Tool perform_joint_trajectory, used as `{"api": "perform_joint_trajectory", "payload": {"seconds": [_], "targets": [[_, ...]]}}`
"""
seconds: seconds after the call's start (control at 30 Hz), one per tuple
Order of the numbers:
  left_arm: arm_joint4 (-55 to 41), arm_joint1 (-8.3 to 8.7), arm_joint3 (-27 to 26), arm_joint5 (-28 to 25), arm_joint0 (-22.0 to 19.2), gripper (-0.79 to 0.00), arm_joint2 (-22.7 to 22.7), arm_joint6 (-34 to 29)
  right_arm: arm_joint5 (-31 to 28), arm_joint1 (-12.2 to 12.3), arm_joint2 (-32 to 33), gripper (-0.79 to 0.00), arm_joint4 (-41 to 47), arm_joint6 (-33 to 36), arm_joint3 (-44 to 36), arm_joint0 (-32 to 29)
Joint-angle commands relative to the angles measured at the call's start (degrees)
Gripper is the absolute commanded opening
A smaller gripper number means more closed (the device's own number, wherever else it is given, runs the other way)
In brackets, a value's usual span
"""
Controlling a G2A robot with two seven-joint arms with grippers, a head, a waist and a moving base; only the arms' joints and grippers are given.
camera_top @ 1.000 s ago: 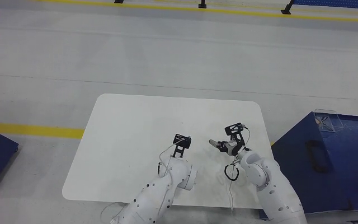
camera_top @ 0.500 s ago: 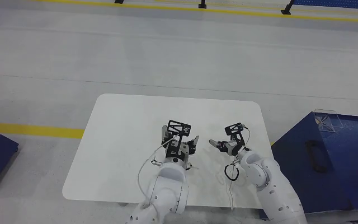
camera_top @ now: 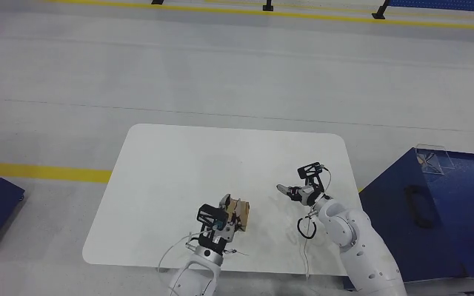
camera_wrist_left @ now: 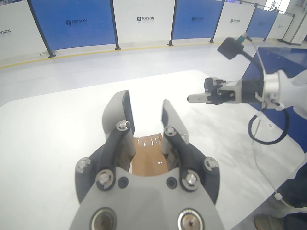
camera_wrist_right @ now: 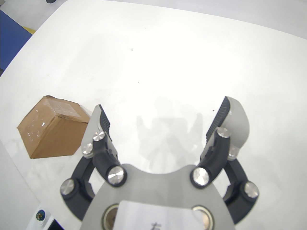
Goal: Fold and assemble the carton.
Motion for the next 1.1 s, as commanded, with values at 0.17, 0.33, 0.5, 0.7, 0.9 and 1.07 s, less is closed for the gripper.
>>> {"api": "perform_joint_trajectory", "payload": {"seconds": [0.17,0.33,0.5,0.7,0.9,1.07], "targets": [[-1.8,-0.78,7.0,1.2,-4.3,-0.785,2.3,-3.8,0.0,0.0,0.0,0.000,0.0,0.0,0.0,0.0],[-2.6,-1.12,10.3,2.3,-6.3,-0.785,2.8,-9.1,0.0,0.0,0.0,0.000,0.0,0.0,0.0,0.0],[-3.3,-1.34,9.9,4.2,-7.0,-0.785,2.8,-7.9,0.0,0.0,0.0,0.000,0.0,0.0,0.0,0.0],[-3.6,-1.29,12.2,3.5,-7.0,-0.785,2.8,-8.5,0.0,0.0,0.0,0.000,0.0,0.0,0.0,0.0],[-4.6,-1.66,12.4,4.6,-7.7,-0.785,3.5,-4.9,0.0,0.0,0.0,0.000,0.0,0.0,0.0,0.0],[-3.7,-1.77,15.6,5.6,-8.4,-0.785,3.9,-7.5,0.0,0.0,0.0,0.000,0.0,0.0,0.0,0.0]]}}
